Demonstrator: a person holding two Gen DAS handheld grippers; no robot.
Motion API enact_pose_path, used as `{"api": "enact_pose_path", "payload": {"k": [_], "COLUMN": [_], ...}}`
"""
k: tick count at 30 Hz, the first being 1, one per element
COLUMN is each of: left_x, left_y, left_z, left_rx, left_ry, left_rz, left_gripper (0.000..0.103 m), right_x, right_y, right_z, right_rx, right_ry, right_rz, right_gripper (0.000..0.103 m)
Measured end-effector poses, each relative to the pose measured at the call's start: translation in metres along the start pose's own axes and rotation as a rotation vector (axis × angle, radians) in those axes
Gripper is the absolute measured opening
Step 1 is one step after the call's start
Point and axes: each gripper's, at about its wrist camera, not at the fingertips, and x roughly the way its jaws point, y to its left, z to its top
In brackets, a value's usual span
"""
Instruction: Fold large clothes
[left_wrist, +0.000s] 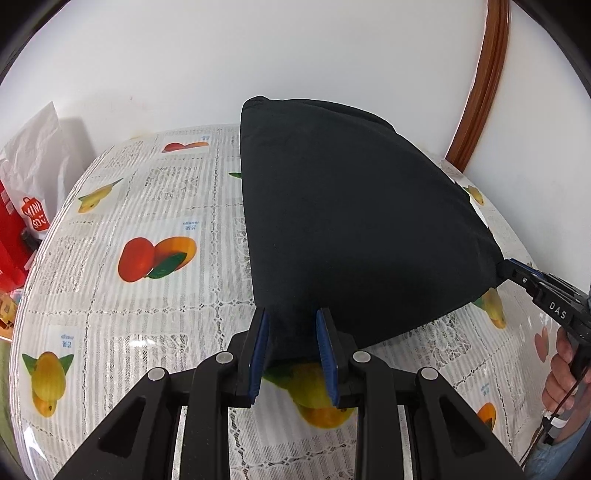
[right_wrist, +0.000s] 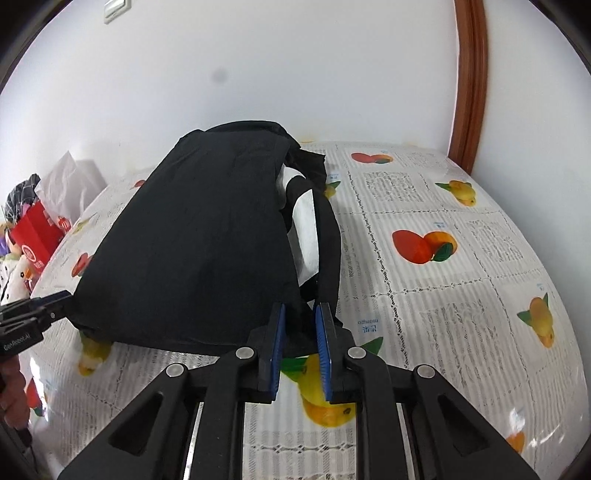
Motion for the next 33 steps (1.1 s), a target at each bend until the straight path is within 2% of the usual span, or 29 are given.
{"api": "enact_pose_path", "payload": {"k": [8, 9, 10, 11, 15, 23, 29, 33], "left_x": [-0.013, -0.015, -0.019, -0.022, -0.038, -0.069, -0.097, -0.121], "left_y": [0.003, 0.004, 0.004, 0.005, 0.005, 0.005, -0.001, -0.008], "left_z": [-0.009, -0.009, -0.011, -0.012, -0.019, -0.030, -0.040, -0.049], "left_rx": [-0.020, -0.020, -0.021, -0.021, -0.023, -0.021, -0.022, -0.020], "left_ry": [-0.004, -0.006, -0.014, -0.023, -0.053, -0.092, -0.133, -0.171], "left_rz": [0.004, 0.006, 0.008, 0.011, 0.024, 0.035, 0.053, 0.052], "left_gripper": [0.025, 0.030, 0.040, 0.043, 0.045, 0.054, 0.065, 0.075], "right_x": [-0.011, -0.016, -0.020, -0.023, -0.041, -0.076, -0.109, -0.126], "right_y": [0.007, 0.008, 0.010, 0.011, 0.016, 0.030, 0.041, 0.044], "right_z": [-0.007, -0.008, -0.009, -0.010, -0.014, -0.022, -0.030, -0.038], "right_rx": [0.040, 0.042, 0.041, 0.039, 0.040, 0.016, 0.006, 0.027], "right_ry": [0.019, 0.015, 0.012, 0.008, -0.009, -0.017, -0.040, -0.031], "right_rz": [-0.008, -0.009, -0.014, -0.019, -0.039, -0.092, -0.133, -0.130], "right_gripper": [0.024, 0.027, 0.029, 0.034, 0.042, 0.051, 0.056, 0.059]}}
